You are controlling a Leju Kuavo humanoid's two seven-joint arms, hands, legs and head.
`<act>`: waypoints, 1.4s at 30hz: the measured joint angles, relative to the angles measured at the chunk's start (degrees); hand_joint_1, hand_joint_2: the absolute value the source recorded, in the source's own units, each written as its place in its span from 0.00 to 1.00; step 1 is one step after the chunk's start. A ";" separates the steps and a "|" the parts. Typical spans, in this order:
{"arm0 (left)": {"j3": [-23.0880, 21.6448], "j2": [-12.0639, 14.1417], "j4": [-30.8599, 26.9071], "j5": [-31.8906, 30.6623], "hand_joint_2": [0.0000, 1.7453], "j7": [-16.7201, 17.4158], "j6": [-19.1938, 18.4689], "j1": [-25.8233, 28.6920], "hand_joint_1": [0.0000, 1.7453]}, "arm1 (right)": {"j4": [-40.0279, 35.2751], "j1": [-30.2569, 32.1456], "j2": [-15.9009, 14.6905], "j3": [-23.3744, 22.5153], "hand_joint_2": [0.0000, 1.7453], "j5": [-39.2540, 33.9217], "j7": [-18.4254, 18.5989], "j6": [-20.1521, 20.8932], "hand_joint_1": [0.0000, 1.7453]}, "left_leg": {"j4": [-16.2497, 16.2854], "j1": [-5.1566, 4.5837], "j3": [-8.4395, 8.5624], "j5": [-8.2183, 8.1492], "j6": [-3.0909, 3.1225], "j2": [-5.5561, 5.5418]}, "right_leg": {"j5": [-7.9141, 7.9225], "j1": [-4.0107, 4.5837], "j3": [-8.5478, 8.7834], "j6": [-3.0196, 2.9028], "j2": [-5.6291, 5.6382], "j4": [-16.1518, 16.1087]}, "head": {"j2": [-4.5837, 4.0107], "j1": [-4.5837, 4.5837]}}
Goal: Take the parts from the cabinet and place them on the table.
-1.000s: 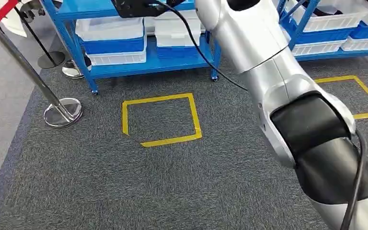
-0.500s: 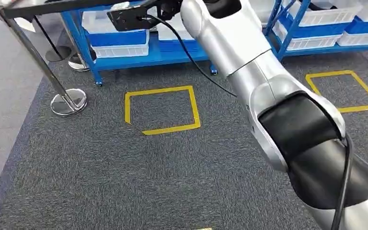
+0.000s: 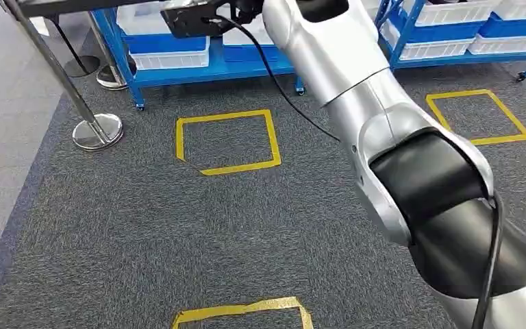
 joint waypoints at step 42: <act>0.24 -0.09 -1.27 0.26 1.00 -1.31 -0.74 0.43 0.00 | -1.05 -2.33 0.11 -6.06 1.00 4.98 2.27 1.18 1.00 | 1.67 0.41 6.01 -6.74 1.32 -4.69 | 6.02 -0.36 -6.67 -1.27 4.78 0.85 | 0.00 0.11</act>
